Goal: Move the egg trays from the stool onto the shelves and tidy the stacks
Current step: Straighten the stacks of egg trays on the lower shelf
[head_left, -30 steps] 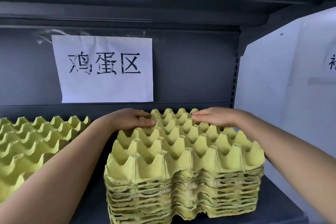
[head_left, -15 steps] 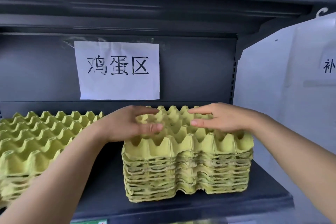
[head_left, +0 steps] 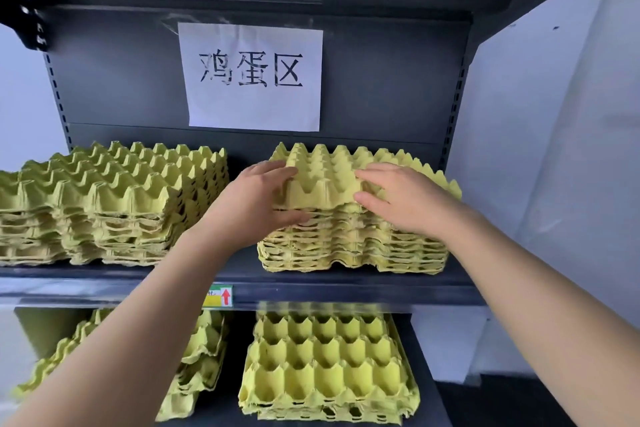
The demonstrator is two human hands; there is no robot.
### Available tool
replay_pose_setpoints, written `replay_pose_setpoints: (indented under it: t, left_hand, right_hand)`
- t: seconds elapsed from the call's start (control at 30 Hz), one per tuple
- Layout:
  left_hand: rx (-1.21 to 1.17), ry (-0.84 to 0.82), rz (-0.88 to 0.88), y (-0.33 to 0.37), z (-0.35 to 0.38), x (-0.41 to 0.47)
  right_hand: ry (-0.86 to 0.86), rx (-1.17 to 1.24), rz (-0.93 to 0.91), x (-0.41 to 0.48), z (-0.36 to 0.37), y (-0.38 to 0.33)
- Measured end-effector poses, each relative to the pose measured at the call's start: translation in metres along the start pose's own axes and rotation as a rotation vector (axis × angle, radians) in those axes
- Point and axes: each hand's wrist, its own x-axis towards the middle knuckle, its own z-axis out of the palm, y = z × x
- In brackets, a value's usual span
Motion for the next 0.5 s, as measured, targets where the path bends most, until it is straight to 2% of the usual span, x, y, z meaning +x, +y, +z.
replay_pose_setpoints:
  t: [0.1,0.23,0.33,0.5]
  left_hand:
    - [-0.056,0.167,-0.016,-0.003,-0.004,-0.041]
    - [-0.059,0.33,0.015,-0.015,-0.002,-0.108]
    - [-0.086,0.274,-0.081,-0.037,0.011,-0.157]
    - [-0.034,0.07,-0.309,-0.105,0.046,-0.228]
  right_hand:
    - [0.11,0.03,-0.049,-0.026,0.006,-0.023]
    - [0.078,0.073,-0.122,-0.063,0.026,-0.062]
    - [0.013,0.143,-0.164,-0.081,0.059,-0.091]
    - [-0.158,0.232,-0.174,-0.088,0.137,-0.141]
